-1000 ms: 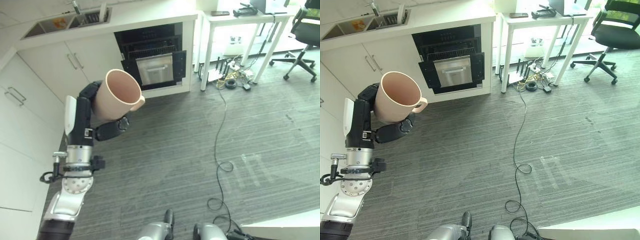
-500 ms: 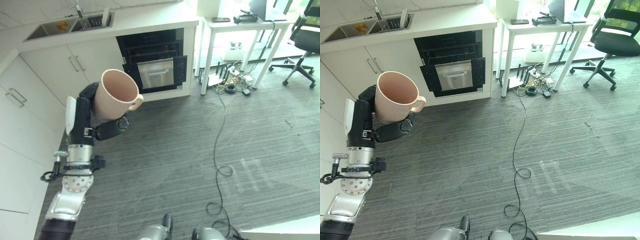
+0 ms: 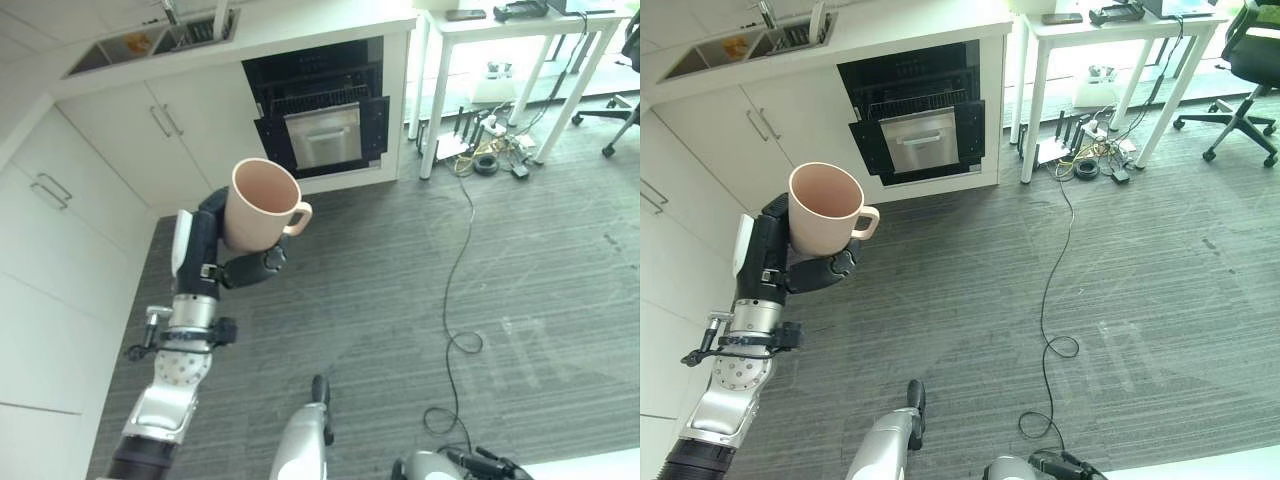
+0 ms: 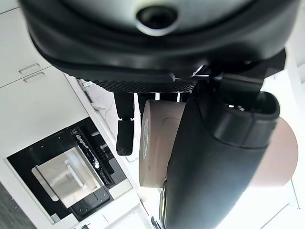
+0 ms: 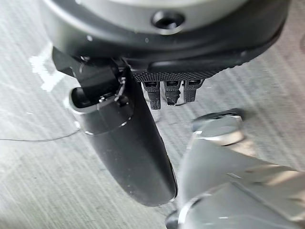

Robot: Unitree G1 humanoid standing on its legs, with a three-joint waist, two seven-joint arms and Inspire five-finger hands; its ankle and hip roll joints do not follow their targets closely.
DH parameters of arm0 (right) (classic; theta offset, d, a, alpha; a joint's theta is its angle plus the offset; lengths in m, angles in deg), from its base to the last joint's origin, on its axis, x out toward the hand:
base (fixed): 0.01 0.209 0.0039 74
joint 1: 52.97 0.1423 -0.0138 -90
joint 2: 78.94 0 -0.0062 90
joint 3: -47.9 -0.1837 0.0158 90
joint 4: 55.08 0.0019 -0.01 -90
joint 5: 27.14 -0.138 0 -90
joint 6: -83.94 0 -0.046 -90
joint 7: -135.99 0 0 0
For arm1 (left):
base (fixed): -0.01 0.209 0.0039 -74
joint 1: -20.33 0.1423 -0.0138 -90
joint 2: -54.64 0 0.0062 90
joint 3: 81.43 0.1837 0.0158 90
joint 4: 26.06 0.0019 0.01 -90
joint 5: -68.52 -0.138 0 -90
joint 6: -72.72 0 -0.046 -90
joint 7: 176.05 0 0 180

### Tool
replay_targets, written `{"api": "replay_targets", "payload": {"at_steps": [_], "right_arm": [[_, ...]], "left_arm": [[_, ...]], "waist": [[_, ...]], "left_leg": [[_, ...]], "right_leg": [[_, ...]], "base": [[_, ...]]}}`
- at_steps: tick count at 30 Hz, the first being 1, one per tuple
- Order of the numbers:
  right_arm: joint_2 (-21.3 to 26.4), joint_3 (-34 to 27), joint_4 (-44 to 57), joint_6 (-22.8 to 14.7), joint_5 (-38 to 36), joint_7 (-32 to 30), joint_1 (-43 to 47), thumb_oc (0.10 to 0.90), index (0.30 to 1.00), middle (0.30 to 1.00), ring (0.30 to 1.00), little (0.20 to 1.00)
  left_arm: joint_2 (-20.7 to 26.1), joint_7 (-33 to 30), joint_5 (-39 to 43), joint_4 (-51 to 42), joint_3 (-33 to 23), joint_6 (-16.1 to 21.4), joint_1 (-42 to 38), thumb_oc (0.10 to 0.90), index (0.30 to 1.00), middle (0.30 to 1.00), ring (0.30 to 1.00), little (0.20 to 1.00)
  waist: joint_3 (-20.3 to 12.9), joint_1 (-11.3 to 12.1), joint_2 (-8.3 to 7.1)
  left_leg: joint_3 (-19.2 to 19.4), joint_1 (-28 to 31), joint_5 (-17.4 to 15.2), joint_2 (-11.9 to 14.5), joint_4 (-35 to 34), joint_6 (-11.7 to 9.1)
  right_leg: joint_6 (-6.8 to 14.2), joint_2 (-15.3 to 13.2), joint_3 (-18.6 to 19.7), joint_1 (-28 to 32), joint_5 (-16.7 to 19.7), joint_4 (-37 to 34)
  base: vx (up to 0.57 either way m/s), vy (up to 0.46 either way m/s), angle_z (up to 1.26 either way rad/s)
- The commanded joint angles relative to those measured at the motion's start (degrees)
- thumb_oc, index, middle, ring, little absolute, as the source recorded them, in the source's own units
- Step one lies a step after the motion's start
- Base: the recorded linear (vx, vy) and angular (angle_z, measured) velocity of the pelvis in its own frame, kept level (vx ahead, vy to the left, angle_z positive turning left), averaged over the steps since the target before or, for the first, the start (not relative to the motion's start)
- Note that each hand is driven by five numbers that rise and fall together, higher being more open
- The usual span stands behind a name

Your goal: Place the dishes in the dishwasher.

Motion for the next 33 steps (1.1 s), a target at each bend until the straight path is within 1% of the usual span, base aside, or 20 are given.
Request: {"api": "replay_targets", "payload": {"at_steps": [1, 2, 3, 4, 6, 9, 10, 11, 15, 20, 21, 22, 23, 24, 25, 27, 28, 30, 32, 33], "right_arm": [[-1.8, 1.8, 0.0, -2.9, 2.1, -1.4, 0.6, 0.8, 0.9, 0.9, 0.9, 0.9], [-2.4, 1.9, 0.9, -3.1, 1.6, -2.2, 0.3, 0.8, 0.9, 0.9, 0.9, 0.9], [-3.3, 1.7, 4.2, -4.7, 0.3, -4.4, -0.5, 0.8, 0.9, 0.9, 0.9, 0.9], [-3.5, 1.6, 5.6, -5.8, 0.5, -4.7, -0.7, 0.8, 0.9, 0.9, 0.9, 0.9], [-3.6, 2.3, 6.9, -7.8, 0.2, -5.0, -0.5, 0.8, 0.9, 0.9, 0.9, 0.9], [-2.9, 2.3, 8.7, -11.1, -2.3, -5.1, 0.7, 0.8, 0.9, 0.9, 0.9, 0.9], [-2.5, 1.5, 9.7, -11.5, -3.5, -4.6, 0.9, 0.8, 0.9, 0.9, 0.9, 0.9], [-2.1, 0.9, 9.0, -12.2, -3.5, -3.4, 1.4, 0.8, 0.9, 0.9, 0.9, 0.9], [-1.9, -0.6, 7.4, -12.4, -2.3, -2.0, 1.5, 0.8, 0.9, 0.9, 0.9, 0.9], [-2.2, 1.3, 7.6, -10.0, -0.1, -4.5, 2.0, 0.8, 0.9, 0.9, 0.9, 0.9], [-1.8, 2.5, 7.1, -9.4, 1.4, -5.3, 2.1, 0.8, 0.9, 0.9, 0.9, 0.9], [-1.8, 2.6, 7.1, -9.4, 1.5, -5.3, 2.1, 0.8, 0.9, 0.9, 0.9, 0.9], [-0.6, 3.3, 6.3, -10.3, 2.2, -5.1, 2.1, 0.8, 0.9, 0.9, 0.9, 0.9], [-0.4, 3.3, 6.2, -10.5, 2.2, -5.1, 2.1, 0.8, 0.9, 0.9, 0.9, 0.9], [0.1, 3.2, 5.9, -11.4, 2.0, -5.0, 2.0, 0.8, 0.9, 0.9, 0.9, 0.9], [0.8, 2.7, 5.1, -12.6, 1.0, -4.9, 2.0, 0.8, 0.9, 0.9, 0.9, 0.9], [1.1, 2.4, 4.8, -12.9, 0.4, -4.7, 2.0, 0.8, 0.9, 0.9, 0.9, 0.9], [1.6, 1.7, 3.8, -13.5, 0.6, -3.5, 2.8, 0.8, 0.9, 0.9, 0.9, 0.9], [1.6, 1.2, 3.4, -13.6, 1.0, -3.0, 3.3, 0.8, 0.9, 0.9, 0.9, 0.9], [1.4, 1.3, 3.9, -13.3, 1.0, -3.3, 3.4, 0.8, 0.9, 0.9, 0.9, 0.9]], "left_arm": [[1.1, 0.1, -1.3, -5.1, -5.6, 4.6, -5.6, 0.4, 0.3, 0.3, 0.3, 0.3], [1.4, 0.5, -1.7, -5.4, -5.4, 4.5, -5.7, 0.4, 0.3, 0.3, 0.3, 0.3], [2.5, -0.1, -2.6, -6.2, -4.2, 3.3, -6.9, 0.4, 0.3, 0.3, 0.3, 0.3], [3.2, -0.7, -3.0, -6.0, -3.6, 2.6, -7.7, 0.4, 0.3, 0.3, 0.3, 0.3], [3.8, -1.7, -3.6, -5.3, -3.0, 2.0, -8.4, 0.4, 0.3, 0.3, 0.3, 0.3], [4.6, -3.3, -4.3, -4.7, -1.2, 2.6, -8.8, 0.4, 0.3, 0.3, 0.3, 0.3], [4.9, -2.7, -4.5, -5.4, -1.2, 2.2, -8.8, 0.4, 0.3, 0.3, 0.3, 0.3], [5.6, -2.6, -4.5, -5.6, -1.0, 1.5, -9.5, 0.4, 0.3, 0.3, 0.3, 0.3], [7.2, -3.0, -4.8, -4.9, -1.1, 2.7, -9.7, 0.4, 0.3, 0.3, 0.3, 0.3], [7.0, -4.4, -4.5, -6.2, -2.9, 3.7, -6.2, 0.4, 0.3, 0.3, 0.3, 0.3], [6.2, -5.9, -5.0, -7.2, -4.3, 3.9, -3.6, 0.4, 0.3, 0.3, 0.3, 0.3], [6.1, -6.0, -5.1, -7.3, -4.4, 3.9, -3.4, 0.4, 0.3, 0.3, 0.3, 0.3], [6.0, -7.4, -5.1, -8.7, -5.2, 3.3, -2.5, 0.4, 0.3, 0.3, 0.3, 0.3], [6.1, -7.6, -4.9, -8.9, -5.4, 3.2, -2.4, 0.4, 0.3, 0.3, 0.3, 0.3], [6.2, -7.7, -4.5, -9.7, -5.8, 2.8, -2.4, 0.4, 0.3, 0.3, 0.3, 0.3], [6.3, -7.2, -3.8, -10.1, -6.0, 2.7, -2.9, 0.4, 0.3, 0.3, 0.3, 0.3], [6.4, -7.0, -3.6, -10.1, -6.0, 2.7, -3.4, 0.4, 0.3, 0.3, 0.3, 0.3], [6.9, -7.2, -3.9, -9.8, -6.5, 2.6, -3.3, 0.4, 0.3, 0.3, 0.3, 0.3], [6.9, -6.8, -3.9, -9.6, -7.0, 3.3, -2.7, 0.4, 0.3, 0.3, 0.3, 0.3], [6.9, -7.2, -4.1, -10.0, -6.9, 3.4, -2.3, 0.4, 0.3, 0.3, 0.3, 0.3]], "waist": [[-4.3, 0.7, -1.39], [-4.7, 0.6, -1.46], [-4.5, -0.6, -1.34], [-4.4, -1.2, -0.48], [-3.7, -1.5, -0.17], [-2.6, -3.8, -0.05], [-2.2, -5.0, -0.84], [-1.5, -6.6, -2.74], [-2.0, -7.7, -3.67], [-4.1, -7.0, -3.73], [-4.9, -7.1, -2.74], [-4.8, -7.1, -2.65], [-4.8, -6.7, -2.44], [-4.8, -6.7, -2.55], [-4.3, -6.3, -3.13], [-3.5, -5.6, -3.39], [-3.2, -5.1, -3.19], [-2.6, -3.2, -2.78], [-2.2, -2.2, -2.99], [-1.8, -1.3, -2.56]], "left_leg": [[-0.9, 0.4, -2.9, -0.8, 2.9, -0.7], [-1.4, 1.2, -3.8, -1.6, 2.9, 0.1], [-2.9, 4.2, -6.5, -4.5, 2.9, 3.6], [-3.2, 5.6, -7.2, -4.8, 2.9, 4.7], [-2.0, 8.2, -8.7, -5.3, 2.9, 5.8], [-2.4, 11.3, -10.5, -6.2, 2.9, 6.6], [-3.0, 13.4, -12.4, -6.8, 2.9, 6.6], [-4.3, 16.8, -15.9, -8.3, 2.9, 6.6], [-5.5, 20.4, -19.8, -8.8, 2.9, 7.0], [-5.4, 25.4, -22.8, -6.9, 2.9, 6.5], [-4.2, 29.6, -20.5, -4.4, 2.9, 4.4], [-4.2, 29.9, -20.0, -4.1, 2.9, 4.1], [-2.6, 31.1, -8.6, -1.4, 7.2, 0.7], [-2.5, 30.2, -7.4, -1.2, 8.9, 0.3], [-1.0, 26.0, -4.5, -0.6, 15.8, -0.6], [-0.2, 19.3, -4.2, 0.4, 23.7, -0.6], [-0.5, 16.3, -5.2, -1.5, 24.0, 0.0], [-1.5, 11.9, -6.8, -7.8, 18.0, 2.1], [0.5, 10.9, -6.6, -8.1, 12.5, 2.8], [0.7, 8.2, -4.1, -8.8, 8.1, 2.3]], "right_leg": [[2.3, 0.0, -3.0, 5.5, 4.3, -6.9], [3.3, -0.4, -3.7, 6.8, 7.2, -6.9], [6.6, -3.1, -5.2, 3.8, 15.7, 5.9], [7.3, -3.8, -6.3, 0.6, 19.5, 12.7], [7.5, -6.6, -6.8, -5.1, 21.4, 22.1], [5.9, -0.5, -7.2, -11.4, 18.7, 13.6], [5.6, -1.2, -7.6, -13.4, 20.2, 0.6], [7.7, -5.2, -5.2, -19.0, 23.7, -6.9], [9.6, -7.0, -0.8, -24.8, 24.7, -6.9], [8.4, -6.4, -2.4, -21.1, 24.2, -6.9], [6.2, -4.4, -3.9, -19.0, 22.4, -6.9], [6.0, -4.2, -4.0, -18.7, 22.3, -6.9], [2.9, -2.4, -4.5, -15.9, 18.9, -6.9], [2.5, -2.3, -4.5, -15.5, 18.5, -6.9], [1.2, -2.1, -4.8, -13.7, 17.0, -6.9], [-0.1, -1.4, -5.0, -11.3, 15.4, -6.9], [-0.1, -0.9, -4.7, -10.5, 14.8, -6.9], [0.6, 0.8, -1.9, -8.8, 13.9, -6.9], [0.9, 1.1, -1.5, -7.6, 12.8, -6.9], [0.8, 2.3, -1.1, -6.2, 11.7, -6.9]], "base": [[0.36, 0.247, -0.19], [0.35, 0.368, 0.18], [0.41, 0.452, 0.21], [0.36, 0.441, 0.5], [0.27, 0.173, 0.43], [0.37, -0.11, -0.18], [0.64, -0.428, 0.43], [0.62, -0.415, 0.65], [0.42, -0.315, 0.45], [0.46, -0.385, 0.1], [0.51, -0.377, 0.02], [0.71, -0.615, -0.17], [0.37, -0.39, -0.25], [0.46, -0.529, -0.24], [0.2, -0.332, -0.25], [0.16, -0.27, -0.15], [0.15, -0.137, 0.08], [0.26, -0.118, -0.33], [0.25, -0.063, -0.69], [0.31, -0.034, -0.69]]}}
